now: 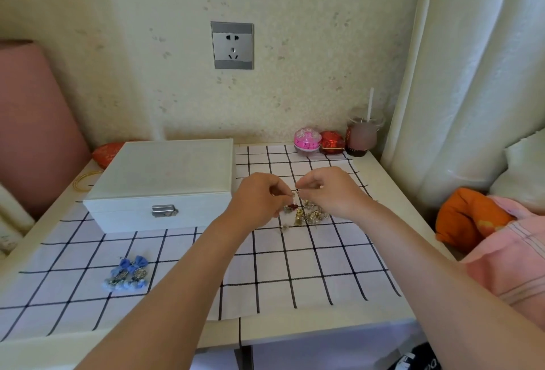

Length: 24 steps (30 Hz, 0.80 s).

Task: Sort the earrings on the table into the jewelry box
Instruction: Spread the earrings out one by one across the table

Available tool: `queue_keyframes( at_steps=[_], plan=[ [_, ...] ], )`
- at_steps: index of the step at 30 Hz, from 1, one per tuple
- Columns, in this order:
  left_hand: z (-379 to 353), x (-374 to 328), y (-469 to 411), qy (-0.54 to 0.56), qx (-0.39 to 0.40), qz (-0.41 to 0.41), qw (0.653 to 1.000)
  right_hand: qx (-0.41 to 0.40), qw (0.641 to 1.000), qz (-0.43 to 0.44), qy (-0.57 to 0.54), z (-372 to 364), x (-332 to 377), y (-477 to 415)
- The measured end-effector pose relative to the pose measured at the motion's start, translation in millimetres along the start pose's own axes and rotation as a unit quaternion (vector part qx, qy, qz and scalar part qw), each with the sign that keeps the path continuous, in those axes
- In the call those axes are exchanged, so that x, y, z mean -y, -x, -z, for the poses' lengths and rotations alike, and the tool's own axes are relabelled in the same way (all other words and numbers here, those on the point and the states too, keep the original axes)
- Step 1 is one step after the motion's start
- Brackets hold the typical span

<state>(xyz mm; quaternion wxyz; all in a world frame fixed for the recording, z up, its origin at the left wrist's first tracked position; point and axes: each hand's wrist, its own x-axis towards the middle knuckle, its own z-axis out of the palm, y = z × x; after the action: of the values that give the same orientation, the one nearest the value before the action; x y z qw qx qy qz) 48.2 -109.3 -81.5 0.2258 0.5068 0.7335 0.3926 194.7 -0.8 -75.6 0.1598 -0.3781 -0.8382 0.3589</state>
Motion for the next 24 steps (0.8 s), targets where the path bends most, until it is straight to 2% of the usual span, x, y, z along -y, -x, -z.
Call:
queue_keyframes(
  at_steps=[2,6,13,18,24],
  plan=[
    [-1.2,1.6,1.8,-0.029,0.029,0.009,0.999,0.005,0.987,0.040,0.158,-1.2,-1.5,1.3],
    [0.5,2.2,8.8,-0.089,0.061,0.011,0.994,0.032,0.964,0.075,0.253,-5.9,1.3,1.7],
    [8.8,10.0,33.5,-0.141,0.136,-0.027,0.980,0.041,0.954,0.079,0.287,-10.3,8.7,-0.8],
    [15.0,13.1,50.4,-0.187,0.174,-0.024,0.966,0.016,0.965,0.060,0.257,-5.5,11.5,2.0],
    [24.7,17.1,66.6,-0.211,0.181,-0.017,0.960,0.010,0.954,0.087,0.288,-11.5,7.3,5.5]
  ],
)
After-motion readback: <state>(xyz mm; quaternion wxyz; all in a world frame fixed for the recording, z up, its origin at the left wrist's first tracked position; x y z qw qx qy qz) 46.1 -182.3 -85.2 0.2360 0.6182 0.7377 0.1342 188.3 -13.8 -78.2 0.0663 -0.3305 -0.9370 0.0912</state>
